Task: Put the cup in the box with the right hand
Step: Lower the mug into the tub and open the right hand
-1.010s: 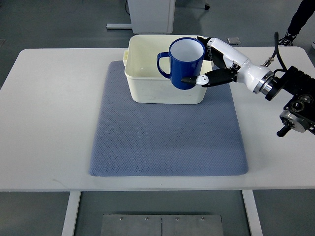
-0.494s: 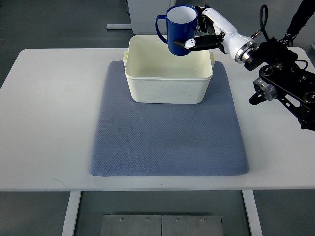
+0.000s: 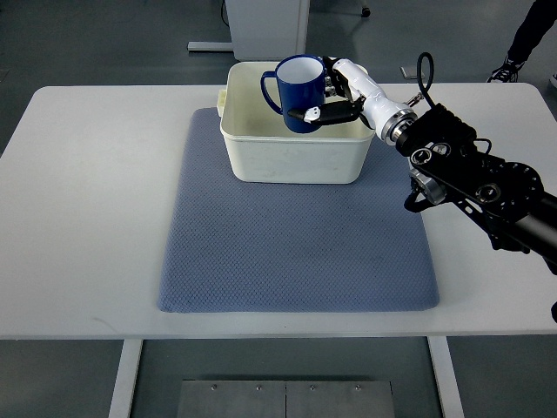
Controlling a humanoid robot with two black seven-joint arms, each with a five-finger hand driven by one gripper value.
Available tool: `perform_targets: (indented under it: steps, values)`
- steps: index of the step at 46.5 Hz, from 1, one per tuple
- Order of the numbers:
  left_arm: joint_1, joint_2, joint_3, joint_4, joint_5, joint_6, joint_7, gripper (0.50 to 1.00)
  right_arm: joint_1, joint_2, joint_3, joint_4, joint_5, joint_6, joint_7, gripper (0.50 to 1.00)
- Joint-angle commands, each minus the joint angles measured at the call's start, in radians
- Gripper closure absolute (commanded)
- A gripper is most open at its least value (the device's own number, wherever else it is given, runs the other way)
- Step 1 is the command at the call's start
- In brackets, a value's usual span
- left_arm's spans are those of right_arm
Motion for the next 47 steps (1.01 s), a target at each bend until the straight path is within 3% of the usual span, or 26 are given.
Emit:
perform_targets:
  steps: [1,14,15,18,19,24,47]
  values:
    - [0.000,0.000,0.000,0.000,0.000,0.000,0.000,0.500,-0.004,0.007,-0.004,0.002,0.000,0.000,0.001,1.000]
    - [0.000,0.000,0.000,0.000,0.000,0.000,0.000,0.500,-0.004,0.013,-0.001,-0.006,0.002,0.000,0.016,1.000]
    - [0.000,0.000,0.000,0.000,0.000,0.000,0.000,0.500,-0.004,0.011,-0.001,-0.006,0.002,0.000,0.018,0.930]
    - [0.000,0.000,0.000,0.000,0.000,0.000,0.000,0.500,-0.007,0.011,-0.001,-0.005,0.002,0.000,0.029,0.619]
    - [0.000,0.000,0.000,0.000,0.000,0.000,0.000,0.500,-0.008,0.011,0.001,-0.005,0.002,0.000,0.035,0.586]
    - [0.000,0.000,0.000,0.000,0.000,0.000,0.000,0.500,-0.008,0.011,0.001,-0.005,0.002,0.000,0.055,0.530]
    - [0.000,0.000,0.000,0.000,0.000,0.000,0.000,0.500,-0.010,-0.019,0.001,0.021,0.006,0.001,0.055,0.509]
